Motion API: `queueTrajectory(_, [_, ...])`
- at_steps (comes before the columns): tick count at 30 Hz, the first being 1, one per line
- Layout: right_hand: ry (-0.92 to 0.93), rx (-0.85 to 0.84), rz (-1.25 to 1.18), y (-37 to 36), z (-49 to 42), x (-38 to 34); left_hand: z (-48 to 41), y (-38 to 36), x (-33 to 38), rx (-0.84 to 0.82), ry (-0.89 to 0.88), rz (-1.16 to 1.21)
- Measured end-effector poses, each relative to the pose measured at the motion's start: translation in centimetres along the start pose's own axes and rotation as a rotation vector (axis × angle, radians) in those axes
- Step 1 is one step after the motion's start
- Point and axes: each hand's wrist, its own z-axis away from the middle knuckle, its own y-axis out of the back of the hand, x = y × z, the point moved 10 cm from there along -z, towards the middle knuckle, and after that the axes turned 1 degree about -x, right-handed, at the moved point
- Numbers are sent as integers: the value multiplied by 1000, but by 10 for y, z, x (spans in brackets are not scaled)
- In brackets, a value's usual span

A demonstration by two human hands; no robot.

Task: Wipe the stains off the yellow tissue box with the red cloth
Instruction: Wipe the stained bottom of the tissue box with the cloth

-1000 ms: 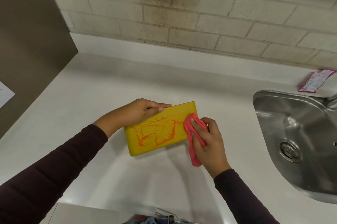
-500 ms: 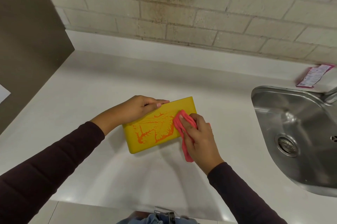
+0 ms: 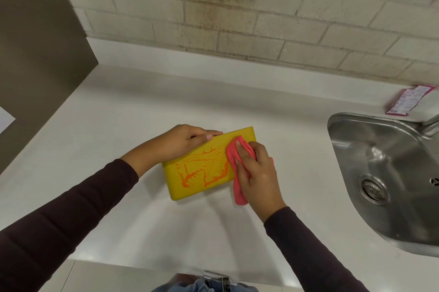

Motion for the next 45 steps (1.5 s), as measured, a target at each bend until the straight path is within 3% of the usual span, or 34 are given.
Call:
queueTrajectory(4, [50, -34, 61, 8, 11, 8, 1, 1, 1, -11, -7, 18])
queueTrajectory(10, [-74, 32, -52, 3, -21, 7, -3, 1, -1, -5, 5, 1])
queueTrajectory(18, [58, -64, 18, -2, -4, -4, -4, 4, -4, 0, 10, 34])
queueTrajectory(27, [-31, 32, -36, 1, -23, 1, -6, 4, -4, 5, 6, 32])
queueTrajectory(37, [116, -112, 57, -8, -4, -3, -6, 8, -5, 7, 7, 50])
queueTrajectory(45, [35, -5, -43, -3, -31, -4, -6, 8, -7, 37, 34, 62])
